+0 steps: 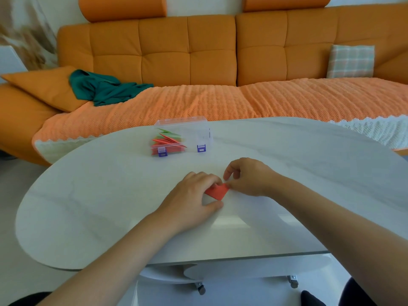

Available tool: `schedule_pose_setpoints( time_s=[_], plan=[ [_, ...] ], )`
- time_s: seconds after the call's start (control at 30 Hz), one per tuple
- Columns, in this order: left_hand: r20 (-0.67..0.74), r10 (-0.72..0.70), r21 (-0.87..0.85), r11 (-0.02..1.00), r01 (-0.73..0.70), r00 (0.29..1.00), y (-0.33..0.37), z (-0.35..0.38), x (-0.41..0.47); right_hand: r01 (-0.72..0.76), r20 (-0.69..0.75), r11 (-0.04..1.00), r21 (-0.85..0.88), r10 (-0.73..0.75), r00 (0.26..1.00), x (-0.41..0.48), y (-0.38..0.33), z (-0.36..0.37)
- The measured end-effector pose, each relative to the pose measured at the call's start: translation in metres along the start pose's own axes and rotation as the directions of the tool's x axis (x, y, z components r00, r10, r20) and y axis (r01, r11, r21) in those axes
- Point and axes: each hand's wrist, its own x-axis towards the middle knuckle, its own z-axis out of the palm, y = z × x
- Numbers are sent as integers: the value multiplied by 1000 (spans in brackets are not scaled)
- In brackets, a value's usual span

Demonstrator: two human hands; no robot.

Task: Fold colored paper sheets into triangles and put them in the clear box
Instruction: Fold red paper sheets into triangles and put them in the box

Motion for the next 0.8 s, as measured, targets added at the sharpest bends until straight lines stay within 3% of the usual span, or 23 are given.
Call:
schedule_pose_setpoints(
  time_s=[0.17,0.33,0.6,0.8],
  plan=[
    [-11,68,135,989,-66,998,-5,-2,13,184,-22,980,-74,-186,982,-6,4,6],
    [-88,45,78,996,-38,995,-7,-8,18,362,-57,930,-60,-365,929,-7,9,5],
    [-178,-137,-293,953,80,975,-1,-25,16,286,-113,927,244,-266,957,-9,-6,-8],
    [-148,-222,-459,879,133,964,5,-35,14,297,-150,901,317,-262,953,-17,-20,-13]
  ],
)
